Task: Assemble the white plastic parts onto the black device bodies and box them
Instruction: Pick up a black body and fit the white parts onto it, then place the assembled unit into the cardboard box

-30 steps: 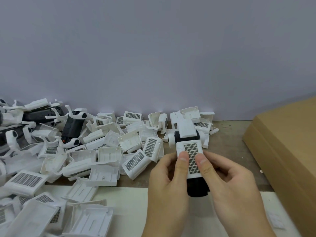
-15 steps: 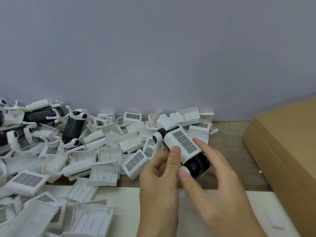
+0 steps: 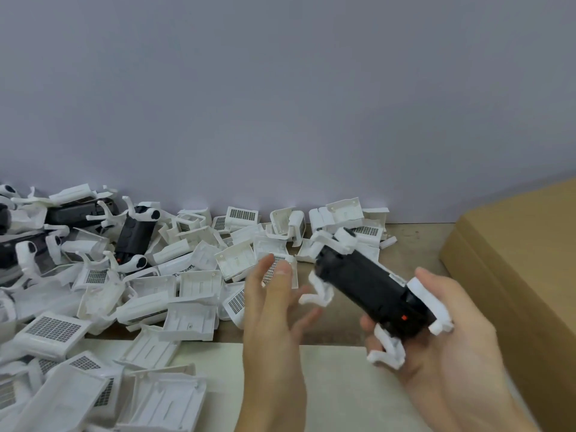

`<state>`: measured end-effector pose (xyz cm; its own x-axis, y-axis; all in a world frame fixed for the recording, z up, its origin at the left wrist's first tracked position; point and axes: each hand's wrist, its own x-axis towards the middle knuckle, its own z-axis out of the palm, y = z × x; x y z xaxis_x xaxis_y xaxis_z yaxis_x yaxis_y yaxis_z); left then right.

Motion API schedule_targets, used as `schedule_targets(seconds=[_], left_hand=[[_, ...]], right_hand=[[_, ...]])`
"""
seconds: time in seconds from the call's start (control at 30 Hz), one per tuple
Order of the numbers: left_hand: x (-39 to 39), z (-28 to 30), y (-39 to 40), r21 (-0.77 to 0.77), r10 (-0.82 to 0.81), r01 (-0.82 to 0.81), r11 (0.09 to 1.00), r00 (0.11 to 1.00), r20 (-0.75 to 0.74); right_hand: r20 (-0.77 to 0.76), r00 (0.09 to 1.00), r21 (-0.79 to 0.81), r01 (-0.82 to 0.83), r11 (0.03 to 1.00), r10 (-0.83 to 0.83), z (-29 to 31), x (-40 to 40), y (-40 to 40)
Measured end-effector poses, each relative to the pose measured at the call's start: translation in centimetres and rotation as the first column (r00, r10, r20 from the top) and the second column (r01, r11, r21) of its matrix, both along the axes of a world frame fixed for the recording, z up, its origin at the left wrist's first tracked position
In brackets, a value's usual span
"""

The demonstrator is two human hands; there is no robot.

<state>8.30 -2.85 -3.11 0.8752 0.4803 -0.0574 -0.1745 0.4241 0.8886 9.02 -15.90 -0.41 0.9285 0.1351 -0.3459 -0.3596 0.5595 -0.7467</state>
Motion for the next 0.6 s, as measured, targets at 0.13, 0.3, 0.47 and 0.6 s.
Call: schedule_targets(seconds=[0.13,0.3,0.47,0.6], left_hand=[[-0.1,0.3,0.4,-0.102,-0.117,0.119,0.988,0.993,0.025],[-0.1,0.5,1.8,-0.032,-0.051,0.05,0.998,0.999,-0.016],[0.4,-0.4,1.6,0.155,-0.064,0.087,0.984,0.987,-0.151],[0.4,0.0,0.7,0.063,-0.099,0.109,0.992,0.984,-0.148]], right_hand=[[-0.023,0.956,-0.055,-0.292,0.955,0.291,-0.5,0.0,0.1],[-0.01,0.853,-0.545,-0.442,0.712,0.521,-1.1,0.4,-0.7],[-0.053,0.633,-0.794,-0.496,0.352,0.772,-0.8,0.6,-2.6],[0.063,0.71,-0.697,-0.472,0.54,0.701,0.1,0.2,-3.3]])
